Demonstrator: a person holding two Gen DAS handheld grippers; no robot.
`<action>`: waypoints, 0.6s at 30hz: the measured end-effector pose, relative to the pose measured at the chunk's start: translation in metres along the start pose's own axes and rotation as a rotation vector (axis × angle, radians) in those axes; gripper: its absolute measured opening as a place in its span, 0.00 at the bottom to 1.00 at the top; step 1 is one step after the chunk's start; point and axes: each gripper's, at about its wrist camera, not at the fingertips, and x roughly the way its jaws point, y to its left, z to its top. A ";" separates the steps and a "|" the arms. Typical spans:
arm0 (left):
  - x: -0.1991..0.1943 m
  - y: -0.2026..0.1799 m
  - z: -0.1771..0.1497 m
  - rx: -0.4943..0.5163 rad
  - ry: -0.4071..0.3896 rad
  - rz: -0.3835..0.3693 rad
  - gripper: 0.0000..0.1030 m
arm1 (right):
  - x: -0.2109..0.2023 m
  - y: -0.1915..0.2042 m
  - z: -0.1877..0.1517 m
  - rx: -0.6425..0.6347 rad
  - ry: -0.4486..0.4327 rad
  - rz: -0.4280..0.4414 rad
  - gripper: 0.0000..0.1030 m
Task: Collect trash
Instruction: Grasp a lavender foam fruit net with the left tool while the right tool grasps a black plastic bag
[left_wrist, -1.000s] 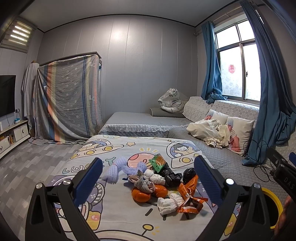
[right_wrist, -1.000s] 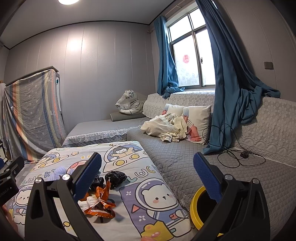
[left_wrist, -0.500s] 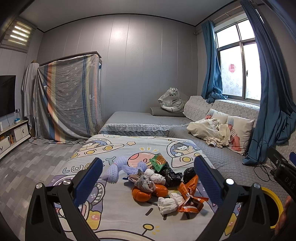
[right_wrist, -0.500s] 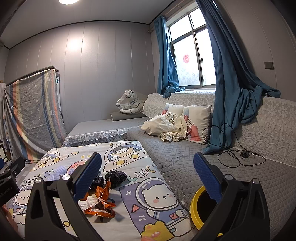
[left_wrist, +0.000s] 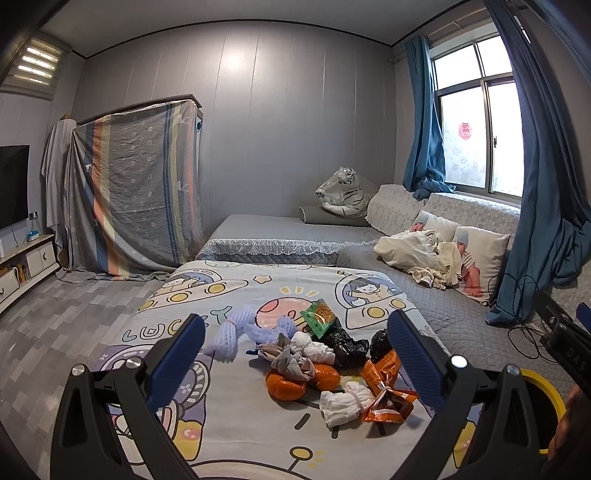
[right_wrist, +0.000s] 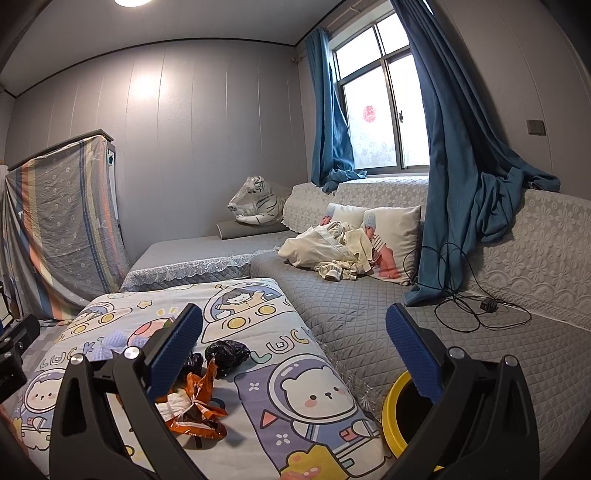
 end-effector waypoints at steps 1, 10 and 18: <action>0.005 0.004 0.000 -0.007 0.012 -0.002 0.93 | 0.004 0.001 0.000 -0.004 0.005 -0.001 0.92; 0.055 0.046 0.000 -0.058 0.054 -0.040 0.93 | 0.053 0.013 -0.007 -0.019 0.042 0.124 0.92; 0.119 0.081 -0.014 -0.037 0.150 0.014 0.93 | 0.117 0.025 -0.014 -0.002 0.156 0.260 0.92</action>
